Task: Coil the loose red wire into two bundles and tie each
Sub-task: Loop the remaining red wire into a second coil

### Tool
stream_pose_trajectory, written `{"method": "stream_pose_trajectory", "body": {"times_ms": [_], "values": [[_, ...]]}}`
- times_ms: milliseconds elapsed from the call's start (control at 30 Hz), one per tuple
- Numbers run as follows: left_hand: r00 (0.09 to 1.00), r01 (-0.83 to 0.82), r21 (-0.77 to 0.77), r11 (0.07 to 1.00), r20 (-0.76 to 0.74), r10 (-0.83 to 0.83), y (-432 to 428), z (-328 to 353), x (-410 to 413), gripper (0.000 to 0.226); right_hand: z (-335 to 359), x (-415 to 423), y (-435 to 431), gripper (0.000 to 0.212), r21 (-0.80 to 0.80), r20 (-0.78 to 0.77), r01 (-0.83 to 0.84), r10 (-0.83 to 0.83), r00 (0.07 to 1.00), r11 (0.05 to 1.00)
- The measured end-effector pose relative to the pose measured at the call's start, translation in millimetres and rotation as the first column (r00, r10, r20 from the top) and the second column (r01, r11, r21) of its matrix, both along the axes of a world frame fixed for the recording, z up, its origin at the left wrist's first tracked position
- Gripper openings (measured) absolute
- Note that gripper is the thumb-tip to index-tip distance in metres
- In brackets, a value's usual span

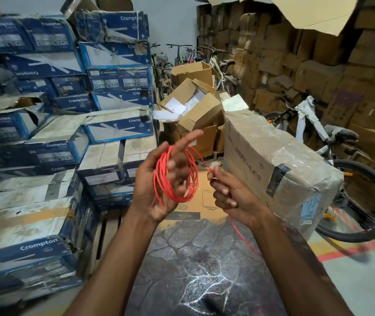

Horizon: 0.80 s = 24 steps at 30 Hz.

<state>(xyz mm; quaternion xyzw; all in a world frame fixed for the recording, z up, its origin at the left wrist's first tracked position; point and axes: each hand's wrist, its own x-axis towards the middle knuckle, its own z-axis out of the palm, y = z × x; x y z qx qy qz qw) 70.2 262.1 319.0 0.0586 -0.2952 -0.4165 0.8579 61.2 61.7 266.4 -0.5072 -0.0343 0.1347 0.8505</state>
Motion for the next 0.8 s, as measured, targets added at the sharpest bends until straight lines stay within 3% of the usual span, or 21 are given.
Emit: {"method": "stream_pose_trajectory", "body": {"times_ms": [100,200,300,400,467,533,633,700,800], "values": [[0.974,-0.175,0.025,0.984,-0.143,0.177,-3,5,19,0.056,-13,-10,2,0.025,-0.101,0.026,-0.112,0.115,0.993,0.989],[0.866,-0.42,0.214,0.882,-0.194,0.46,-8,7,28,0.047,-16,-25,6,0.03,-0.399,0.096,-0.164,0.219,0.971,0.902],[0.745,-0.593,0.374,0.713,-0.079,0.662,-17,7,29,0.049,-9,-42,6,0.043,-0.621,0.18,-0.087,0.25,0.951,0.779],[0.623,-0.734,0.514,0.444,0.247,0.743,-19,1,33,0.046,1,-56,2,0.048,-0.716,0.278,-0.024,0.315,0.907,0.698],[0.53,-0.821,0.533,0.204,0.581,0.617,-19,-7,35,0.049,10,-61,-3,0.042,-0.784,0.304,0.01,0.37,0.878,0.621],[0.421,-0.9,0.435,0.029,0.85,0.316,-19,-20,33,0.052,22,-63,-7,0.033,-0.849,0.345,0.104,0.393,0.852,0.518],[0.303,-0.95,0.294,-0.104,0.95,-0.078,-22,-32,20,0.052,40,-57,-17,0.032,-0.853,0.455,0.302,0.322,0.83,0.425],[0.321,-0.945,0.301,-0.129,0.929,-0.185,-23,-33,9,0.054,49,-49,-23,0.03,-0.817,0.525,0.388,0.272,0.807,0.428],[0.439,-0.895,0.446,0.008,0.884,-0.161,-22,-33,-4,0.052,55,-35,-35,0.023,-0.759,0.612,0.484,0.222,0.759,0.436]]}}
